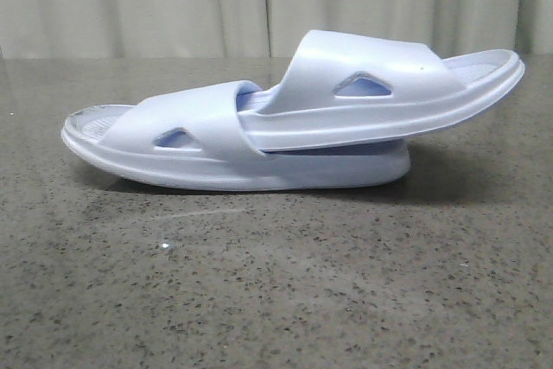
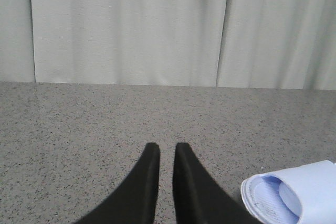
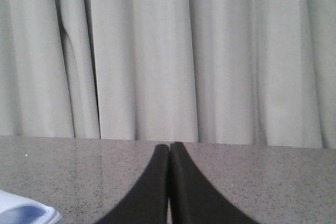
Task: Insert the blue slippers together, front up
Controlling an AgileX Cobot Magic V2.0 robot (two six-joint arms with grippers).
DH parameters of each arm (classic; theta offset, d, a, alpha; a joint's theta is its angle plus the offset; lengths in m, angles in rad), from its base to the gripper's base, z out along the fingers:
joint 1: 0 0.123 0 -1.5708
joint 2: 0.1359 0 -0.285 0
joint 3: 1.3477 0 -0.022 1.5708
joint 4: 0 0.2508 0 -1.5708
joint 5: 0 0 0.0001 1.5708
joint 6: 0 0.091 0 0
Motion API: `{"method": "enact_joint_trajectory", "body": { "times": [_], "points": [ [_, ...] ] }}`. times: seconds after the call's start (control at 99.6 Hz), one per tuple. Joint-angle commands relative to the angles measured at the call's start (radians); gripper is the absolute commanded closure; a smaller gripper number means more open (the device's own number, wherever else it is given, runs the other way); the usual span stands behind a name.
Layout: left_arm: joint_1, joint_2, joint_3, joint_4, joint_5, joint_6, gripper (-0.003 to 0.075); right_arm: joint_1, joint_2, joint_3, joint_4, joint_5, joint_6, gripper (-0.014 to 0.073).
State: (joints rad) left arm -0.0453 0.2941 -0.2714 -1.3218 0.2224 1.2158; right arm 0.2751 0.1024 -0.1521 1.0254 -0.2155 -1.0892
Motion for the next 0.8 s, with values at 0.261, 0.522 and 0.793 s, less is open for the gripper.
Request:
{"method": "enact_joint_trajectory", "body": {
  "times": [0.261,0.522,0.793],
  "points": [
    [-0.012,0.006,-0.026,-0.017,-0.018,0.002,0.0704,0.0,0.009,-0.027,-0.008,-0.045,-0.017,0.0701],
    [-0.024,0.006,-0.026,-0.017,-0.016,0.002,0.0704,0.0,0.009,-0.027,-0.008,-0.045,-0.017,0.0701],
    [-0.056,0.006,-0.017,-0.017,-0.022,0.002,0.0704,0.0,0.009,-0.027,-0.008,-0.045,-0.017,0.0701]
  ]
}}
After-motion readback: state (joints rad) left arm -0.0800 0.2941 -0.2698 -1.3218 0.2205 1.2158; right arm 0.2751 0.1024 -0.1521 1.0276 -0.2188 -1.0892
